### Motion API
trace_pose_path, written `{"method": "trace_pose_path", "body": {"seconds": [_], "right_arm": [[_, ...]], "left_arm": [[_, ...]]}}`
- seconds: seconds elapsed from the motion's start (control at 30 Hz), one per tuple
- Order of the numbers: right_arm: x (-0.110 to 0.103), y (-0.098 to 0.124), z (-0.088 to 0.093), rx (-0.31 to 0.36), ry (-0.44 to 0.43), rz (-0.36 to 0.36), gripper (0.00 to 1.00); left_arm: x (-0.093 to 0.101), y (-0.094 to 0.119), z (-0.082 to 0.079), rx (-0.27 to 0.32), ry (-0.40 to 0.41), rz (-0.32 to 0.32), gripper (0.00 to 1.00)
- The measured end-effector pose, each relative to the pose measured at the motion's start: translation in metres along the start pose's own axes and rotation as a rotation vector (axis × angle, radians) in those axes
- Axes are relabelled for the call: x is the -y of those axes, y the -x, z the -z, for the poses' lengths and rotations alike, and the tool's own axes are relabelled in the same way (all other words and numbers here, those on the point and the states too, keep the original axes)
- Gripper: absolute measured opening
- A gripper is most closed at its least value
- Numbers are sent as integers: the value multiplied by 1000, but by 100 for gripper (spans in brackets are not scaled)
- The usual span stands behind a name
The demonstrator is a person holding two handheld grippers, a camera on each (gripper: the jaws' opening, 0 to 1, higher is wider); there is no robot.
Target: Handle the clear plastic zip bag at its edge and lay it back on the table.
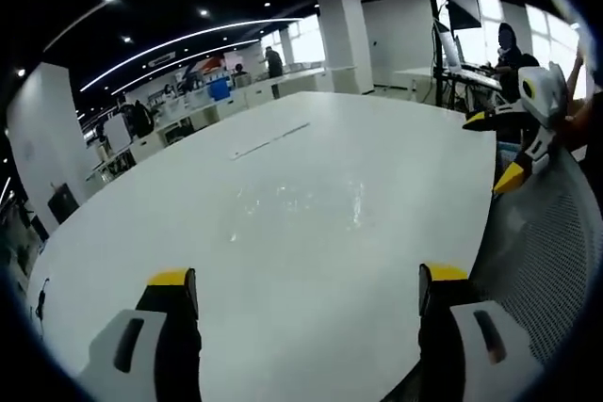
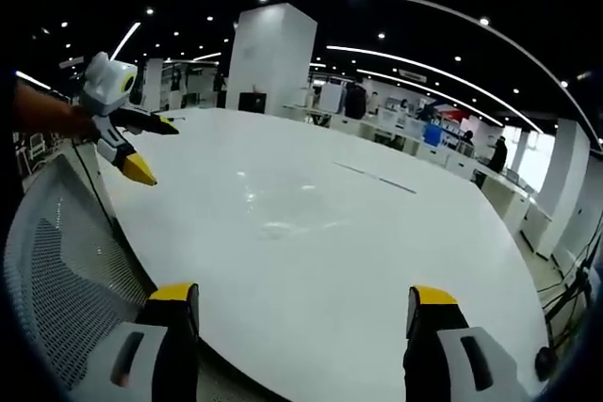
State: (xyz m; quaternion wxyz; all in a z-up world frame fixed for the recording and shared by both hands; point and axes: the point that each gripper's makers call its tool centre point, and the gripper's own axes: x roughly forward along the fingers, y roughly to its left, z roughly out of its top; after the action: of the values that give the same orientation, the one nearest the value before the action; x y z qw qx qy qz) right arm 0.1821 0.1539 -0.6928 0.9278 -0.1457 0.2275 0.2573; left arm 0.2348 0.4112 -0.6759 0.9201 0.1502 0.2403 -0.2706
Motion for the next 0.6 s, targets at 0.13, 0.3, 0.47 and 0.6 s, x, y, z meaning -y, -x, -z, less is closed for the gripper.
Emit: {"method": "trace_pose_path", "body": {"seconds": [0.13,0.3,0.47,0.6], "right_arm": [[0,0,1,-2,-1,3,91],[1,0,1,-3,-6,5,91],[2,0,1,-5,-11,8,90],[2,0,1,-6,-13,11,90]], "left_arm": [[2,-7,-3,-4,-15,17,97],[9,-15,-6,-5,-25,31,96],[17,-24,-7,-17,-38,48,95],[22,-29,-8,-22,-42,55,95]]}}
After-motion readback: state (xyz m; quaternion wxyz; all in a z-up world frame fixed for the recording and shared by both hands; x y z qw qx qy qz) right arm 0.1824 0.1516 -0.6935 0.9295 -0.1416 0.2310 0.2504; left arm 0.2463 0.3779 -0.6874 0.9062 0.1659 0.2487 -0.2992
